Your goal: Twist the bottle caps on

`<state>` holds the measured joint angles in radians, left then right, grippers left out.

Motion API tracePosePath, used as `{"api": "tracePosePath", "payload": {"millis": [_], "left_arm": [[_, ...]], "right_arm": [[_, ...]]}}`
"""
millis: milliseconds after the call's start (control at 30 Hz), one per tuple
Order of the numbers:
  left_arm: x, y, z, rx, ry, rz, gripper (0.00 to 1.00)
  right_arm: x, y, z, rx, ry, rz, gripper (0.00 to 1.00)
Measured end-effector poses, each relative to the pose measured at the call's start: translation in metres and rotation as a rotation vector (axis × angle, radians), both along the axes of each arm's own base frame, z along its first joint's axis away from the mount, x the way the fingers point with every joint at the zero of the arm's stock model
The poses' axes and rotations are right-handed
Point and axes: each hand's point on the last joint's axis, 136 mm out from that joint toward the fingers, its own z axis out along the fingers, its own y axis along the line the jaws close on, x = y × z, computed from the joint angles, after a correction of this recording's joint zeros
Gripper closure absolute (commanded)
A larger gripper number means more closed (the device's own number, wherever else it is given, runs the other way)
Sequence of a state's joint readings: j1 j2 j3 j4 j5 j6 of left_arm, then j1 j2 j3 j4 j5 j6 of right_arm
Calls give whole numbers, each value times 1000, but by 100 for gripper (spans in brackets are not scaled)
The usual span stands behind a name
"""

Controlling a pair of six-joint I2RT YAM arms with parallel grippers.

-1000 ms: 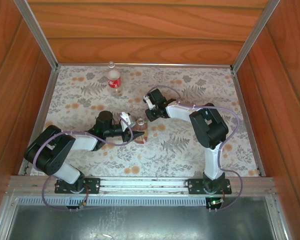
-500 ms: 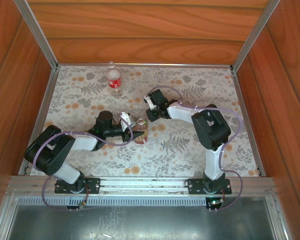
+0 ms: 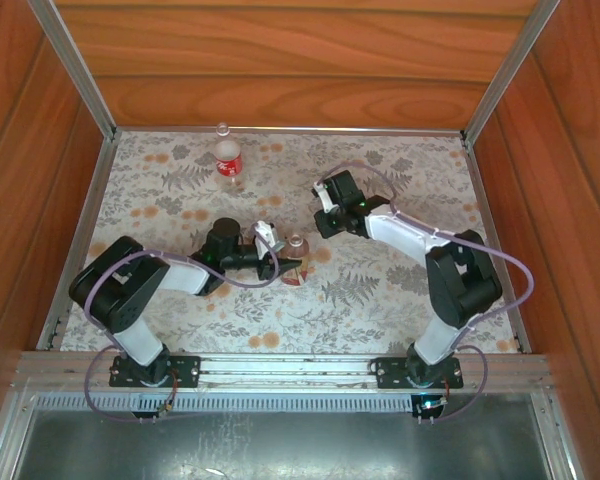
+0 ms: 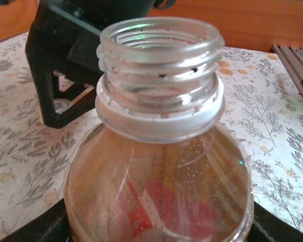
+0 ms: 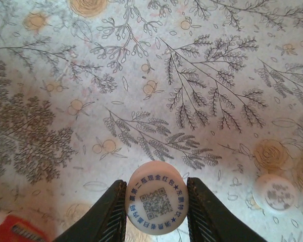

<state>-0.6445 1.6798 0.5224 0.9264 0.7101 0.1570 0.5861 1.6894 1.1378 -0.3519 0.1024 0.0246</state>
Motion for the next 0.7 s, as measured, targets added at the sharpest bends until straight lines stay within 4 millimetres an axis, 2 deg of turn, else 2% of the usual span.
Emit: {"api": "tracePosePath", "payload": {"millis": [267,533,700], "left_arm": [[8,-7,0,-19,-16,1,41],[9,-8,-1,-26,-14,3,41],[11,-10,0,-29,-10,4,41]], "right_arm": [[-23,-6,39,13,17,46,68],[-31,3,82,35,26,110,68],[-41,16,109,41,20,168,68]]}}
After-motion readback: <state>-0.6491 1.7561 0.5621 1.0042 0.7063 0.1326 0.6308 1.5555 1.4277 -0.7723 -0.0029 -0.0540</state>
